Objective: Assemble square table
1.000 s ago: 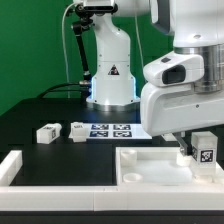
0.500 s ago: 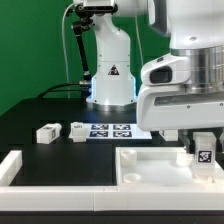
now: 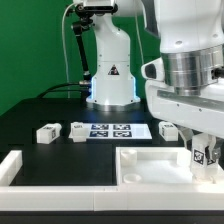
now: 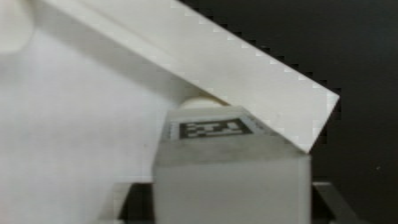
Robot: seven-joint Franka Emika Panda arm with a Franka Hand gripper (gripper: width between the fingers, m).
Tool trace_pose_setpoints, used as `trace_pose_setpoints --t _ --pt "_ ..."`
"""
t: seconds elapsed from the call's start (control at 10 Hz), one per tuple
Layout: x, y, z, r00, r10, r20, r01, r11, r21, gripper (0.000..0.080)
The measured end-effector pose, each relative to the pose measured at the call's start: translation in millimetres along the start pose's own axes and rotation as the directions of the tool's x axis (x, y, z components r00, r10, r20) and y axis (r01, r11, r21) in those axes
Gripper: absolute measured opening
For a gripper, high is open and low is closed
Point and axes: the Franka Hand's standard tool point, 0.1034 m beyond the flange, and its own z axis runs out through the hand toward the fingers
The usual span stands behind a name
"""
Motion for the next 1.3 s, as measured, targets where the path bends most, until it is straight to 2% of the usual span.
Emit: trace_pose_setpoints --t 0.2,0.3,0.4,0.5,0.6,0.7,0.8,1.0,1.1,1.3 --pt "-0.9 1.2 0.3 0.986 0.168 -0.004 -0.168 0.986 0.017 0.0294" --pt "-2.6 0.7 0.4 0.976 0.217 -0.005 -0.217 0.976 0.016 0.0294" --pt "-2.6 1.0 0.6 0.983 0.184 -0.004 -0.184 0.983 0.015 0.0295" --pt "-2.3 1.0 1.1 0.988 0.156 -0.006 -0.156 0.988 0.016 0.0373" --pt "0.2 -0.5 0.9 1.0 -0.006 -0.021 0.006 0.999 0.032 0.051" --pt "-1.2 -2.9 0.9 0.978 -0.202 -0.058 0.204 0.979 0.025 0.051" --pt "-7.2 -3.2 2.0 0.935 -0.347 -0.073 0.348 0.937 0.002 0.063" --pt "-6.5 -2.6 2.9 0.886 -0.458 -0.071 0.459 0.889 -0.008 0.0644" --pt "-7.4 -2.8 2.4 0.834 -0.547 -0.073 0.547 0.837 -0.019 0.0648" --pt "-13.5 -2.6 -3.3 0.623 -0.778 -0.076 0.775 0.628 -0.069 0.0649"
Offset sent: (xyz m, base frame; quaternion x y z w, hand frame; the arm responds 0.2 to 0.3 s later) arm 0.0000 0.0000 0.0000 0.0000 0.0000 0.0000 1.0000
